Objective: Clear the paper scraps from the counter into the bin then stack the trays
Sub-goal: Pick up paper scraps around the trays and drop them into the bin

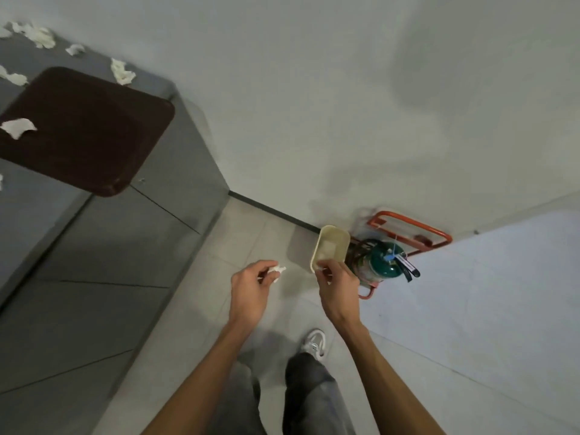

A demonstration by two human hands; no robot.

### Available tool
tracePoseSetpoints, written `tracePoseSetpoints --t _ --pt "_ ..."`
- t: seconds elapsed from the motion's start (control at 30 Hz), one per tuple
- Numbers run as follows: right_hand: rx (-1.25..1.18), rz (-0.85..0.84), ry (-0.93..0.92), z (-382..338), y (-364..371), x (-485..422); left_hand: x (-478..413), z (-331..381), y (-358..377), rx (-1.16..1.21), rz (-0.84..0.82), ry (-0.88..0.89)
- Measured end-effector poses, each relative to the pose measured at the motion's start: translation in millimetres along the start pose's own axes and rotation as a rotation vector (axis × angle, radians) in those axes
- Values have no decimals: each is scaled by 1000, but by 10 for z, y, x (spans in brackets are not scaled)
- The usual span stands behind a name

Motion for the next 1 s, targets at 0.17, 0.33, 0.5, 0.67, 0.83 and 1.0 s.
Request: tracePoseSetpoints --t 0.17,0.33,0.5,0.67,0.83,1.0 --pt "-11 13 115 939 287 -530 -417 -398 918 -109 -86 -18" --pt "-4 2 191 1775 987 -1064 -920 -1153 1720 -165 -213 -74" --pt "113 -81 175 2443 1832 -1664 -1479 -2016 2390 -253 -275 -69" --pt "252 -122 127 2828 2438 -2261 -1901 -2858 3009 -331 -357 -84" --pt "339 -185 79 3021 2869 -2748 -2136 -3383 3554 -419 -461 -62" --pt "390 -275 115 3119 3013 -2910 -2208 -3439 3693 -441 -535 -52"
Point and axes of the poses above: each hand's wrist, its own x-axis away from the middle knuckle, its own y-axis out of the palm, z = x × y, the point moved 6 cm from there along -x, towards the middle knuckle, and after that the axes turned 13 degrees about x, right-handed, at the moved point
